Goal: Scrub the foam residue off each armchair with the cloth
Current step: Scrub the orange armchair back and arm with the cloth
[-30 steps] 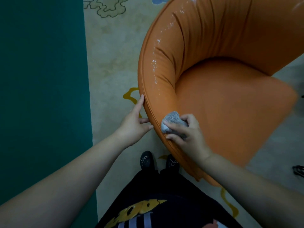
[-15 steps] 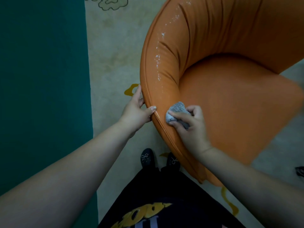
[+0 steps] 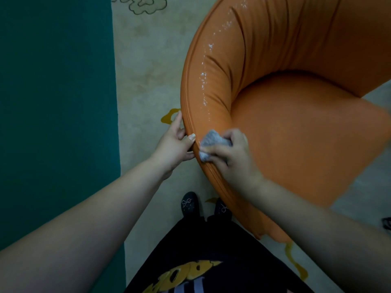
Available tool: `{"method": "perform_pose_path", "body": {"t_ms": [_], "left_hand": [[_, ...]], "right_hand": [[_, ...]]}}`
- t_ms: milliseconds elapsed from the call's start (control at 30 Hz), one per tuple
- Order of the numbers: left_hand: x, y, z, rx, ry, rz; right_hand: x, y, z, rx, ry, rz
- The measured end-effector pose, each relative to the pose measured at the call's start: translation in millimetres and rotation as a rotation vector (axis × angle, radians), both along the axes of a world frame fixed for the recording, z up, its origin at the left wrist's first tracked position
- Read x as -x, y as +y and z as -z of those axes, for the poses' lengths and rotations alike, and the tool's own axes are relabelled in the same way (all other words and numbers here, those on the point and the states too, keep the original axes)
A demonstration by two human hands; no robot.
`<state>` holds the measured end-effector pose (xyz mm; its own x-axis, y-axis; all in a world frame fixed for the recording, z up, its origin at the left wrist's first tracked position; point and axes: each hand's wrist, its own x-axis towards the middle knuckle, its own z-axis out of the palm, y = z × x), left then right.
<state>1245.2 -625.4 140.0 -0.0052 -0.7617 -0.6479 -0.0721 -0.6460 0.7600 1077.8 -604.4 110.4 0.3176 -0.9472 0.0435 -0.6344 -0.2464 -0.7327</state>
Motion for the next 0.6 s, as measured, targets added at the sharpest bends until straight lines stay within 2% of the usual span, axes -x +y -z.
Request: {"method": "perform_pose_path", "body": {"t_ms": [133, 333, 467, 600], "left_hand": [[-2, -3, -1, -0.022, -0.004, -0.012], [-6, -8, -11, -0.066, 0.045, -0.019], [-6, -9, -12, -0.076, 0.037, -0.035], [-2, -9, -12, -0.077, -0.005, -0.038]], "right_hand": [[-21, -39, -3, 0.018, -0.024, 0.020], [14, 18, 2, -0.007, -0.080, 0.011], [-8, -22, -1, 0.000, -0.038, -0.028], [-23, -47, -1, -0.005, -0.084, 0.056]]}}
